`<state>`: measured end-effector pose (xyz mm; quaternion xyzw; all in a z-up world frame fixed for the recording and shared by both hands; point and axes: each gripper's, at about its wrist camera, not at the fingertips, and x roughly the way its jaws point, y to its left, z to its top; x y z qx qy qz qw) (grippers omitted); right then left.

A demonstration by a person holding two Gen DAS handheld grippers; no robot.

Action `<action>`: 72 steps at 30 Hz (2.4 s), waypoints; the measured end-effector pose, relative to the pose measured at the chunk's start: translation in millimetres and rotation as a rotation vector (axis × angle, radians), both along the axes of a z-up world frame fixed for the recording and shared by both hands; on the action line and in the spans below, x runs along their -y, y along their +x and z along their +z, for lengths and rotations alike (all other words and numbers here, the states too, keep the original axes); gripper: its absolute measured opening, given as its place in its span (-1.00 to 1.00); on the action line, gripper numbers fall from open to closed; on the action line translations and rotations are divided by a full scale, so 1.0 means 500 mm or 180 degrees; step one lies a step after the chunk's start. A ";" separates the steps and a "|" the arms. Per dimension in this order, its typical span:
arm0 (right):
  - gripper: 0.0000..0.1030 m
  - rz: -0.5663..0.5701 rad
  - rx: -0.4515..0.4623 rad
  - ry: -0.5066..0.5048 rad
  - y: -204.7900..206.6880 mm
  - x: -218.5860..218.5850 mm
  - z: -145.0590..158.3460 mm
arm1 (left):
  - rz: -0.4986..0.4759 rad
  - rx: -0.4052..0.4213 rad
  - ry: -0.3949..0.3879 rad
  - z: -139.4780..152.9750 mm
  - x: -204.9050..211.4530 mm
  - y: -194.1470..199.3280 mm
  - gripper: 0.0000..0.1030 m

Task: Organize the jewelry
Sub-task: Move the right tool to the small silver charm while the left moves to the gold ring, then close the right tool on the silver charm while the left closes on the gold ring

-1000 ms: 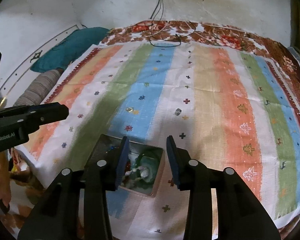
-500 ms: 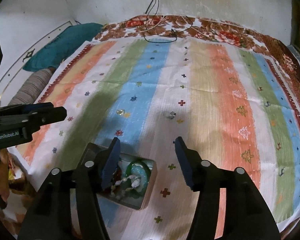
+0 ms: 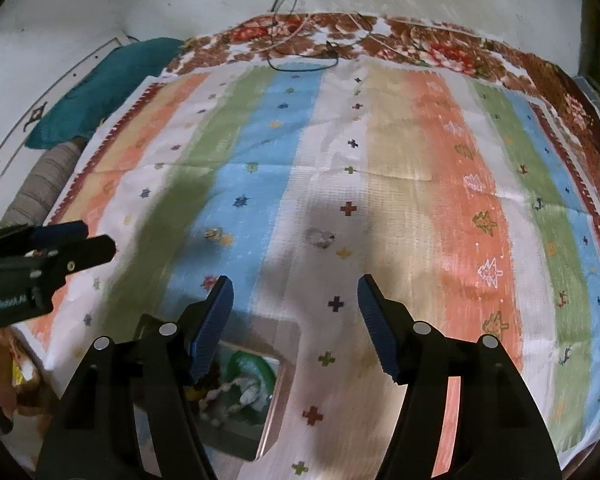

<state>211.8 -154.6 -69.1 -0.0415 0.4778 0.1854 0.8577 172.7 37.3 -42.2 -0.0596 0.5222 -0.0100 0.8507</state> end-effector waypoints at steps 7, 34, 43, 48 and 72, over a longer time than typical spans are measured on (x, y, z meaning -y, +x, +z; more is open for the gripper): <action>0.32 -0.0035 -0.0060 -0.0055 0.030 -0.005 -0.016 | -0.0010 -0.0086 0.0032 -0.023 0.000 0.032 0.12; 0.32 -0.0057 -0.0271 -0.0305 0.120 -0.033 -0.092 | 0.0001 -0.0387 0.0213 -0.118 0.000 0.128 0.12; 0.32 -0.0075 -0.0396 -0.0379 0.149 -0.042 -0.130 | 0.0004 -0.0524 0.0256 -0.156 -0.006 0.155 0.12; 0.32 -0.0102 -0.0457 -0.0423 0.166 -0.041 -0.152 | -0.0012 -0.0580 0.0278 -0.174 -0.007 0.170 0.12; -0.05 -0.0070 -0.0607 -0.0531 0.217 -0.065 -0.213 | -0.0139 -0.0787 0.0311 -0.256 -0.009 0.222 -0.13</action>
